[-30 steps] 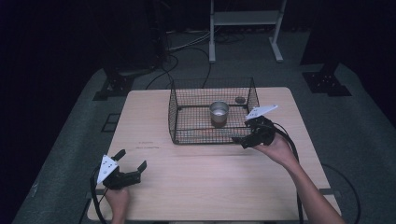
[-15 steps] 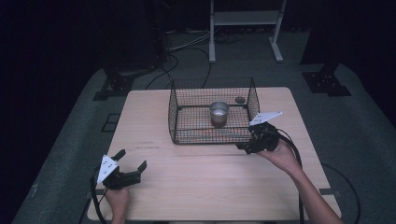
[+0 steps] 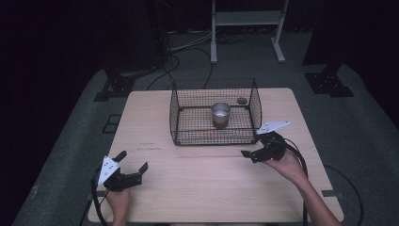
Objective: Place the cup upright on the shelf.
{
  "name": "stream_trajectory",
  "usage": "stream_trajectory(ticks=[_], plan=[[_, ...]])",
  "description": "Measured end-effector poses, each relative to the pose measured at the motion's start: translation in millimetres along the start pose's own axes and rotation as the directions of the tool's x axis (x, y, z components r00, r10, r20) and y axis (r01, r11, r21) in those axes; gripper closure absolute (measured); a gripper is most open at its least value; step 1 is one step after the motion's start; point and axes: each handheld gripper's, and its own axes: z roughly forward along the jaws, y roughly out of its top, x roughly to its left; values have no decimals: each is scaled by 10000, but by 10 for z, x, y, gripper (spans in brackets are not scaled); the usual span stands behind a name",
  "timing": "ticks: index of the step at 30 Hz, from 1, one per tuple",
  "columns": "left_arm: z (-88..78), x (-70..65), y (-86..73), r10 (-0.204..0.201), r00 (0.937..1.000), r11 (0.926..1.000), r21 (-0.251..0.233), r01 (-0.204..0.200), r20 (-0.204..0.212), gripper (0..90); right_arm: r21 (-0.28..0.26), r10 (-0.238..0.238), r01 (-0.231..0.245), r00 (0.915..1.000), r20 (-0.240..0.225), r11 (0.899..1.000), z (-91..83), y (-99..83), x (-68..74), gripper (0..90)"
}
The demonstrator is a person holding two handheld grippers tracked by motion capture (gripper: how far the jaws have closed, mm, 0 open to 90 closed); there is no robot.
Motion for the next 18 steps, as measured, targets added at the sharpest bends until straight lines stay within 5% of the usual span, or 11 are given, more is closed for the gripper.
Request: stream_trajectory(ticks=[18], plan=[[3, -7, 1, 29, 10000, 10000, 44, -29, -10, 0, -23, 459, -460, 9989, -29, 9989, -44, -305, -10, 125]])
